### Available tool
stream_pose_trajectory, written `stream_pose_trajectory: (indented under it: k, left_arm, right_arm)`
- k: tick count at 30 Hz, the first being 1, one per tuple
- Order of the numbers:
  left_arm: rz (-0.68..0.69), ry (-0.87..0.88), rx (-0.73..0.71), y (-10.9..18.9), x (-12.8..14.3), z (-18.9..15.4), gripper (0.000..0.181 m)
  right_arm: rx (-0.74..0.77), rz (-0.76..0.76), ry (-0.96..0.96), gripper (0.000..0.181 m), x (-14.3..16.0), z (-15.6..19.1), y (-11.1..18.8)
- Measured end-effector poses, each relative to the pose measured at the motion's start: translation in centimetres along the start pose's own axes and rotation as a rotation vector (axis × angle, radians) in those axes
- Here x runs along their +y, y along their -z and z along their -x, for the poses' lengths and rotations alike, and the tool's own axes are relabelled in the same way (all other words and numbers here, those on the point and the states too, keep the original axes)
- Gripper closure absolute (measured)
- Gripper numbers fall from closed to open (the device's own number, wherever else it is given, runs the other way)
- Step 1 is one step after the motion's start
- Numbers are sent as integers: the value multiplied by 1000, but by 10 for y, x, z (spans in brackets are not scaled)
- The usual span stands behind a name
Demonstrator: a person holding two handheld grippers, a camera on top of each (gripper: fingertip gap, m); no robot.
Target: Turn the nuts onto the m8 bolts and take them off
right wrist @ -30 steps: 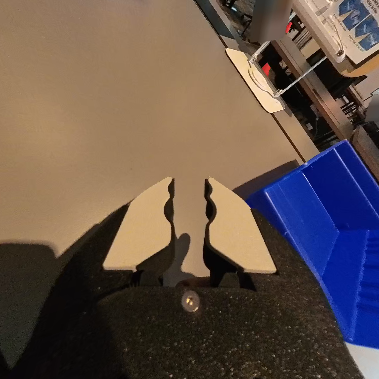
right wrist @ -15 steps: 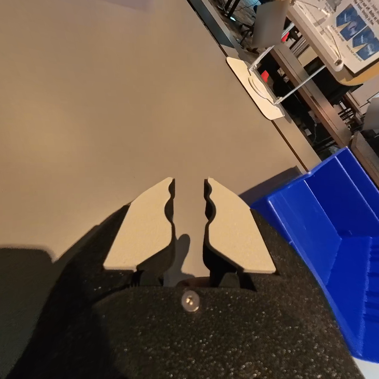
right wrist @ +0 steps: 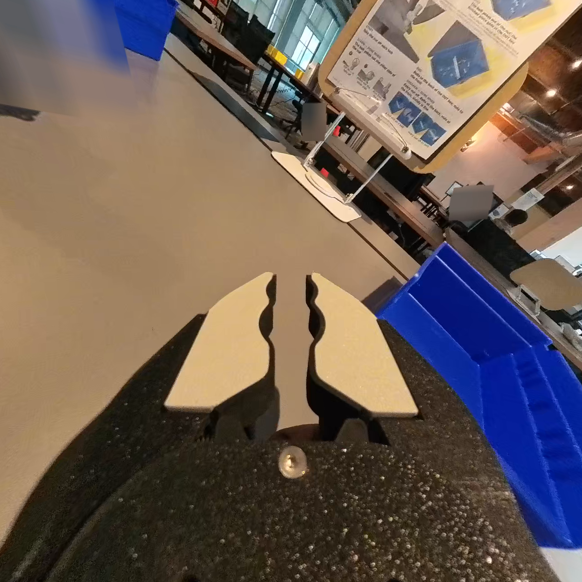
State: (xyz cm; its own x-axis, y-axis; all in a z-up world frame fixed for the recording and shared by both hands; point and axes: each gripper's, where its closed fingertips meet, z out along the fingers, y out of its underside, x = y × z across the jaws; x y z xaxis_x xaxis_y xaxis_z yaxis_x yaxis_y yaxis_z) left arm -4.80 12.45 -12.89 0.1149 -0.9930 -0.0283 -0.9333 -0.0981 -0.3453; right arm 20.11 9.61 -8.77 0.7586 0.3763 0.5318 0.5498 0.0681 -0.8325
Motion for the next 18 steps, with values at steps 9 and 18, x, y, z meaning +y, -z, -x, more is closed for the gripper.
stream_pose_trajectory:
  k: [9,18]
  left_arm:
    - [152,-48,24,-30,28,-10,166]
    - [-73,16,-58,28,13,16,147]
  right_arm:
    - [10,25,64,164,4,3,-3]
    - [0,32,65,164,5,5,-2]
